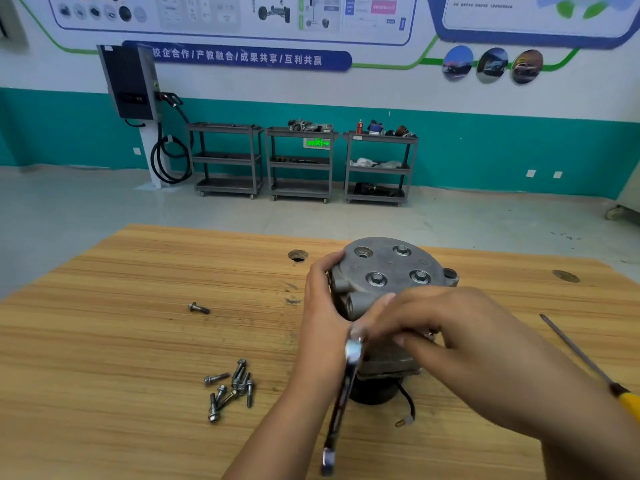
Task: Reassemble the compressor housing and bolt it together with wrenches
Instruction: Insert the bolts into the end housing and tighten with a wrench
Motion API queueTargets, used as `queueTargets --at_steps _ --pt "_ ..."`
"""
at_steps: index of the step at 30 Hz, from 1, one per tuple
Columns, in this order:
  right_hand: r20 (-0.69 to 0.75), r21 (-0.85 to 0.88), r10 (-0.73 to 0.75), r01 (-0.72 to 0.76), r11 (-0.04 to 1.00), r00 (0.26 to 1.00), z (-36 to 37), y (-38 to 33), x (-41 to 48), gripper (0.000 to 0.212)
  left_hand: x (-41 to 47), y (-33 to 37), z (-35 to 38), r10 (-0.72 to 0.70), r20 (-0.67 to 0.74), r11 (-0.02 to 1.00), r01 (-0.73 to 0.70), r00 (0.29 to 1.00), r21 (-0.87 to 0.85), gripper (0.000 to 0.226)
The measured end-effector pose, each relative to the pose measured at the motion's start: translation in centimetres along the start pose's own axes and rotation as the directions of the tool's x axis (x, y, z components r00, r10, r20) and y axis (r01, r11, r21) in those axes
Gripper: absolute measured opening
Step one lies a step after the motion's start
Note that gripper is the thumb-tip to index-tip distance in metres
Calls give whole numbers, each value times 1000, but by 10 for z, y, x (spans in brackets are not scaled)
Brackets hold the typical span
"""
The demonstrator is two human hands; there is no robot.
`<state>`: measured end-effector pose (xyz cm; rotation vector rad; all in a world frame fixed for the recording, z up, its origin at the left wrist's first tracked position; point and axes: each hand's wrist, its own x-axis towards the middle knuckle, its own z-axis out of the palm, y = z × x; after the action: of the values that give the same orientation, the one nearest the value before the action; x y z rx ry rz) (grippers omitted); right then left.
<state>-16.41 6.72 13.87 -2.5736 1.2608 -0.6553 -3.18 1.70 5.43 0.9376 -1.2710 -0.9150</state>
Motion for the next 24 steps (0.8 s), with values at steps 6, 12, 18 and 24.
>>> queueTargets --at_steps 6,12,18,24 --pt "-475 -89 -71 33 995 877 75 -16 -12 21 -15 -9 19 76 -140 997 -76 987 6 67" --pt "72 -310 -56 76 948 996 173 -2 -78 47 -3 -14 -5 113 -82 994 -113 990 7 55" --pt "447 -345 35 136 929 894 159 12 -83 58 -3 -14 -10 123 -37 992 -123 992 -16 54" --pt "378 -363 55 94 927 924 159 15 -84 66 -9 -11 -3 121 -45 993 -121 992 -2 54"
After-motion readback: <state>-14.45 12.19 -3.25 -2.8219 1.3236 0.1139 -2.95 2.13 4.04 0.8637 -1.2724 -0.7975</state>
